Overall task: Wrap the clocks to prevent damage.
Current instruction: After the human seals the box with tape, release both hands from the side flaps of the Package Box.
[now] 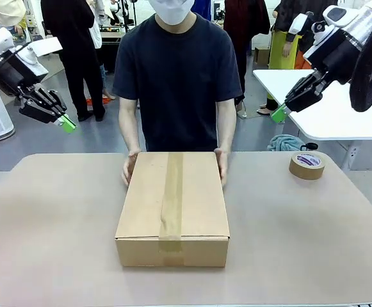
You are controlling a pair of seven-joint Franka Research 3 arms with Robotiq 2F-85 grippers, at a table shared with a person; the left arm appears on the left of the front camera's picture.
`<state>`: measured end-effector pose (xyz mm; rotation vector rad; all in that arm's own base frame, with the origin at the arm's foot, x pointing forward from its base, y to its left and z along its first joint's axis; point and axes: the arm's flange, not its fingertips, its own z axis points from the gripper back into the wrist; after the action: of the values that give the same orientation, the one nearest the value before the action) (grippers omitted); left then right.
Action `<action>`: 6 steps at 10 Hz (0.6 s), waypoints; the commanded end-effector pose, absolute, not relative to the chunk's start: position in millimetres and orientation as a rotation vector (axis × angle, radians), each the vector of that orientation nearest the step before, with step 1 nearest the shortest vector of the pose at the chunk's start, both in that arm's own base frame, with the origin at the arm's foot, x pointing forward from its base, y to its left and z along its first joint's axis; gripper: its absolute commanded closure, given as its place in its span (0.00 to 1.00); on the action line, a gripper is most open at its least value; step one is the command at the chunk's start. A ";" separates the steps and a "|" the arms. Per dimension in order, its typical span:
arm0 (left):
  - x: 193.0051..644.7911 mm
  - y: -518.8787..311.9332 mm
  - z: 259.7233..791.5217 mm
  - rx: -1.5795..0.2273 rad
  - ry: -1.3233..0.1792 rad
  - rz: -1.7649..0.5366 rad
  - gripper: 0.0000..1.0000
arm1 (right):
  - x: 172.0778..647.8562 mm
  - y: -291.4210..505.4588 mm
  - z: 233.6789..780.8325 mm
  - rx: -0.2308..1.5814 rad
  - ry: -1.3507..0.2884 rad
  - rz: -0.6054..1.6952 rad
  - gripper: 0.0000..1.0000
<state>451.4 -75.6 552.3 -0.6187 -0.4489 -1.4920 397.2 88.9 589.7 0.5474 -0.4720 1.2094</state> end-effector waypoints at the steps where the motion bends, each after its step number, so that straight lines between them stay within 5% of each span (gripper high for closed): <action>1: 453.8 -77.2 546.9 -0.637 -0.450 -1.500 1.00 | 400.9 89.6 593.5 0.549 -0.486 1.214 0.99; 6: 453.8 -77.2 546.9 -0.637 -0.450 -1.500 1.00 | 400.9 89.6 593.5 0.549 -0.486 1.214 0.99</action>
<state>453.9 -77.7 546.1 -0.6316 -0.4383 -1.4921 397.7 88.4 593.5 0.5541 -0.4827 1.2142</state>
